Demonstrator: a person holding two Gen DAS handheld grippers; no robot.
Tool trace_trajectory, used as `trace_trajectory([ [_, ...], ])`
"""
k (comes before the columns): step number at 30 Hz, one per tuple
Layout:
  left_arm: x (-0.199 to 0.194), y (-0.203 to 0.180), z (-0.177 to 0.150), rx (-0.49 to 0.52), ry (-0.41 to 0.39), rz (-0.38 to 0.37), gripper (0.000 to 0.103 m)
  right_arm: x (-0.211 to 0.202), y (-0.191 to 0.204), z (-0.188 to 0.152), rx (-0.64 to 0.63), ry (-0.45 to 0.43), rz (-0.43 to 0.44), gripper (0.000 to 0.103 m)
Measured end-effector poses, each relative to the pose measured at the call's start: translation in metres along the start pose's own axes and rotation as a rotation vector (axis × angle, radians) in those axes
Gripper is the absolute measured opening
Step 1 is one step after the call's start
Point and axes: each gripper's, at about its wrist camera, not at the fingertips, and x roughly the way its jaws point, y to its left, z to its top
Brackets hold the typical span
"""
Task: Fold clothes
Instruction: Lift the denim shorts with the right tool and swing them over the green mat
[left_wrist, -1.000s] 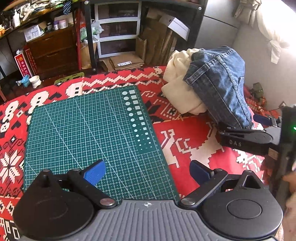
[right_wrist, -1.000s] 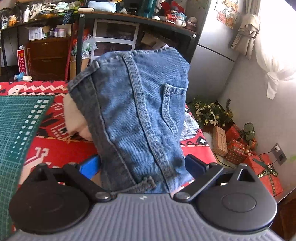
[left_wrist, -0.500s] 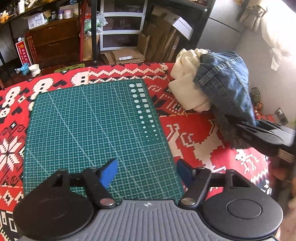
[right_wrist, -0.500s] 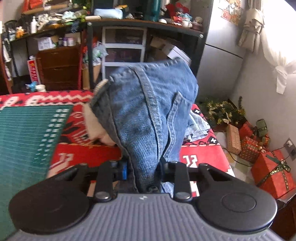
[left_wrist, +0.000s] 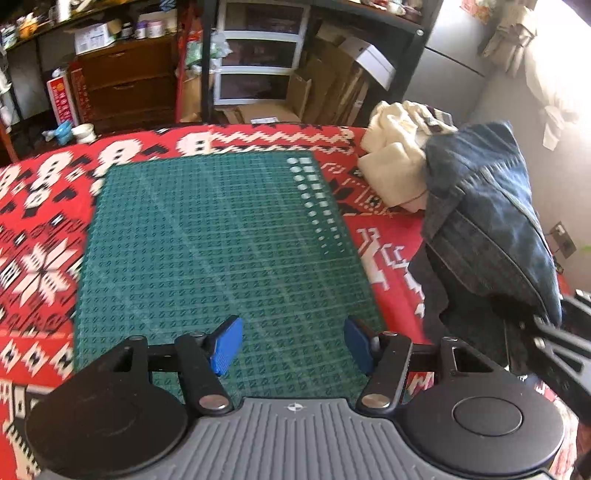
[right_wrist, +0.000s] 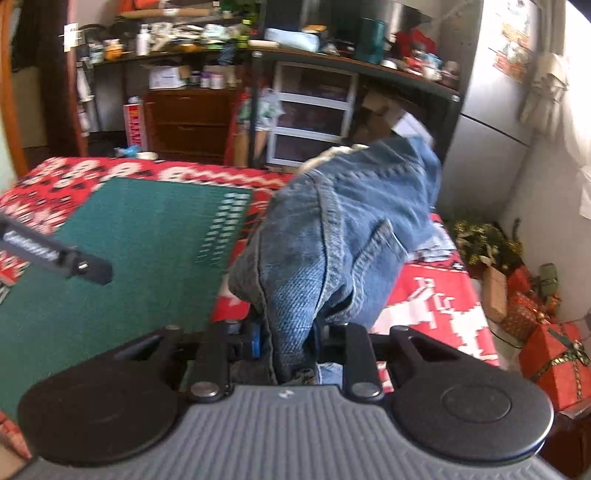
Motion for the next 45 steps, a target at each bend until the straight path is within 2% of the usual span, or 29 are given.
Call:
trace_trajectory([
  [5, -0.021, 0.02, -0.02, -0.035, -0.016, 0.01, 0.059, -0.033, 0.044, -0.001, -0.047, -0.027, 0.073, 0.024],
  [9, -0.04, 0.036, -0.035, -0.073, -0.041, 0.025, 0.059, -0.053, 0.084, 0.007, -0.162, -0.076, 0.051, 0.024],
  [18, -0.093, 0.076, -0.062, -0.177, -0.113, 0.049, 0.059, -0.098, 0.137, 0.059, -0.172, -0.193, 0.149, 0.023],
  [25, -0.14, 0.109, -0.066, -0.259, -0.189, 0.07, 0.062, -0.137, 0.155, 0.119, -0.083, -0.288, 0.306, 0.023],
  [29, -0.168, 0.12, -0.066, -0.281, -0.25, 0.082, 0.063, -0.17, 0.154, 0.139, -0.028, -0.326, 0.397, 0.023],
  [31, -0.182, 0.124, -0.065, -0.284, -0.279, 0.095, 0.064, -0.187, 0.151, 0.145, -0.017, -0.351, 0.43, 0.023],
  [36, -0.207, 0.125, -0.064, -0.276, -0.343, 0.115, 0.068, -0.21, 0.121, 0.155, 0.103, -0.358, 0.516, 0.023],
  [39, -0.208, 0.119, -0.064, -0.25, -0.352, 0.109, 0.071, -0.206, 0.098, 0.15, 0.132, -0.358, 0.478, 0.023],
  [45, -0.174, 0.105, -0.067, -0.206, -0.266, 0.091, 0.072, -0.147, 0.043, 0.114, 0.216, -0.208, 0.272, 0.023],
])
